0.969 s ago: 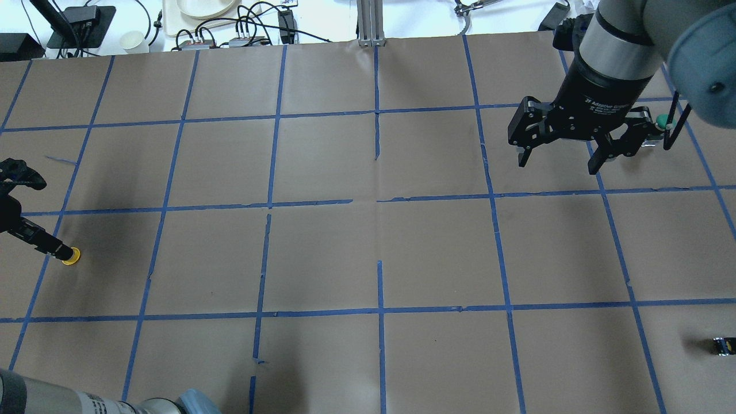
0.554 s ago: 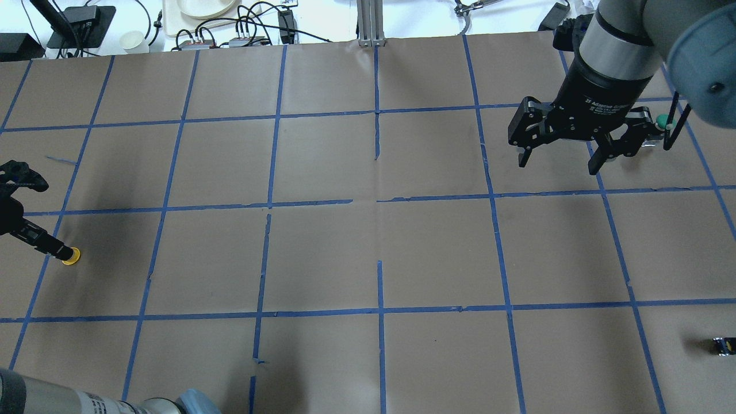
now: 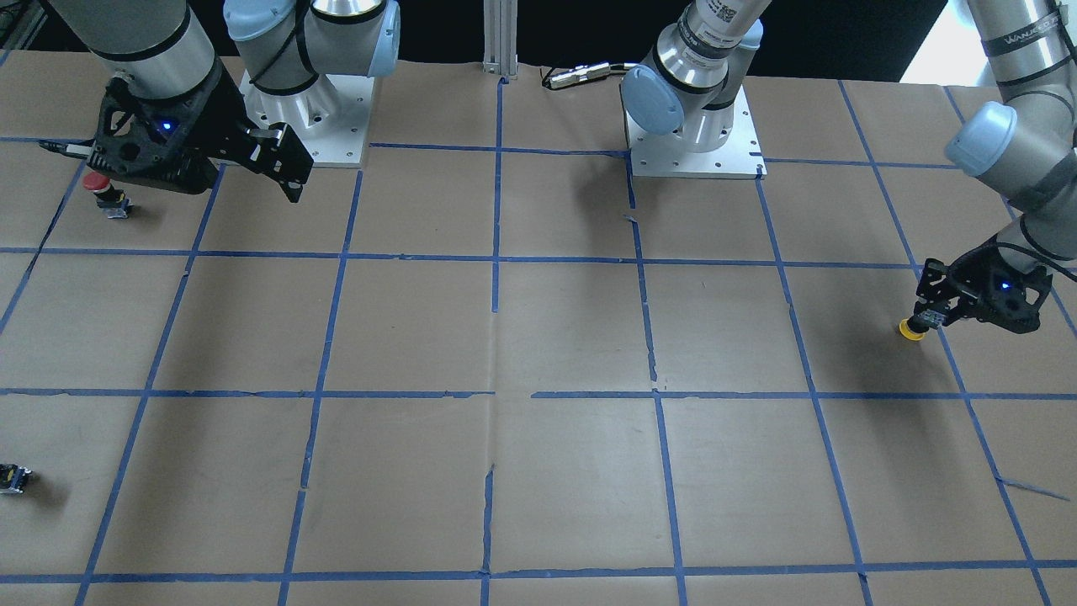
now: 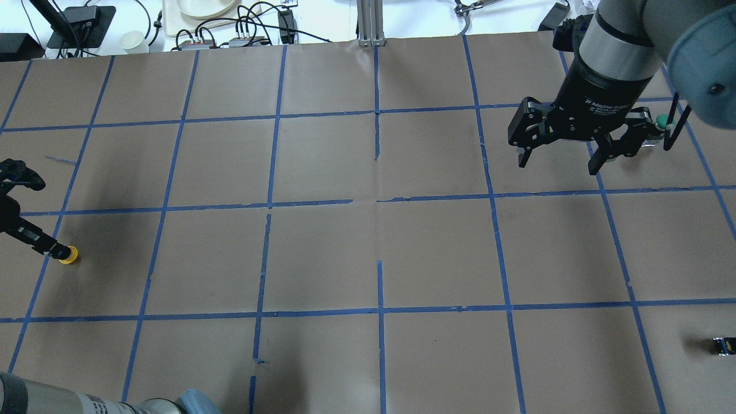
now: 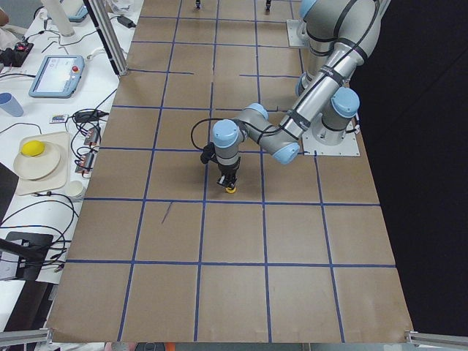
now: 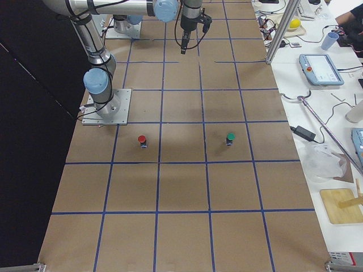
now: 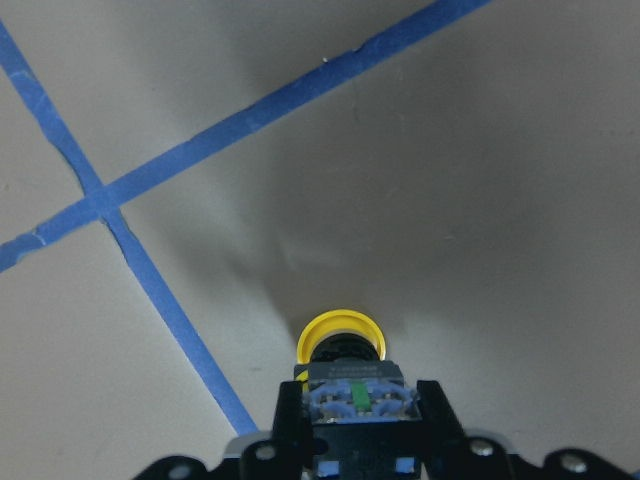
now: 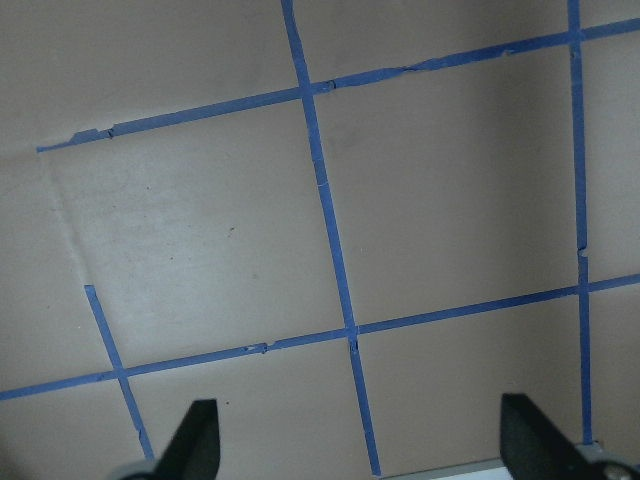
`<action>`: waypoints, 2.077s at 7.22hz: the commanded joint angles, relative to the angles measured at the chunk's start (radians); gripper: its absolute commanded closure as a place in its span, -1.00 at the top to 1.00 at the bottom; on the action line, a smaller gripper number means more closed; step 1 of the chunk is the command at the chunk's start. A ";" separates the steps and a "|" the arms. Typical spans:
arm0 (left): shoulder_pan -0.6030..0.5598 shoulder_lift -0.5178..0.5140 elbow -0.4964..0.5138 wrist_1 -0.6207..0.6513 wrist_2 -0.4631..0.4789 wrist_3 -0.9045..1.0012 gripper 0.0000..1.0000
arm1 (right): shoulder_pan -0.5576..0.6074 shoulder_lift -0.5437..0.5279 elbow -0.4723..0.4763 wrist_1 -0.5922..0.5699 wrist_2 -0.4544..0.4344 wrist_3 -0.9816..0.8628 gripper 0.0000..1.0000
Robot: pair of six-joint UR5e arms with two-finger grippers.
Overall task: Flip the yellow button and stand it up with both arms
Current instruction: 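Lift the yellow button with the left gripper while the right gripper approaches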
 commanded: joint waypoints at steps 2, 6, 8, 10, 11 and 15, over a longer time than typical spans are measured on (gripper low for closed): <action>-0.125 0.143 0.136 -0.375 -0.038 -0.060 -0.96 | 0.000 0.002 -0.001 0.011 -0.012 -0.006 0.99; -0.448 0.162 0.348 -0.835 -0.434 -0.592 -0.96 | -0.010 -0.004 -0.026 0.032 0.068 0.245 1.00; -0.611 0.159 0.405 -0.848 -0.684 -0.832 -0.96 | -0.009 -0.002 -0.030 0.032 0.341 0.499 1.00; -0.696 0.164 0.421 -0.834 -0.923 -0.962 -0.96 | -0.015 0.006 -0.018 0.032 0.559 0.631 1.00; -0.700 0.176 0.404 -0.814 -1.020 -0.968 -0.97 | -0.030 0.000 -0.017 0.035 0.657 0.705 1.00; -0.700 0.173 0.396 -0.811 -1.327 -1.049 -0.96 | -0.118 -0.004 -0.014 0.054 0.948 0.784 1.00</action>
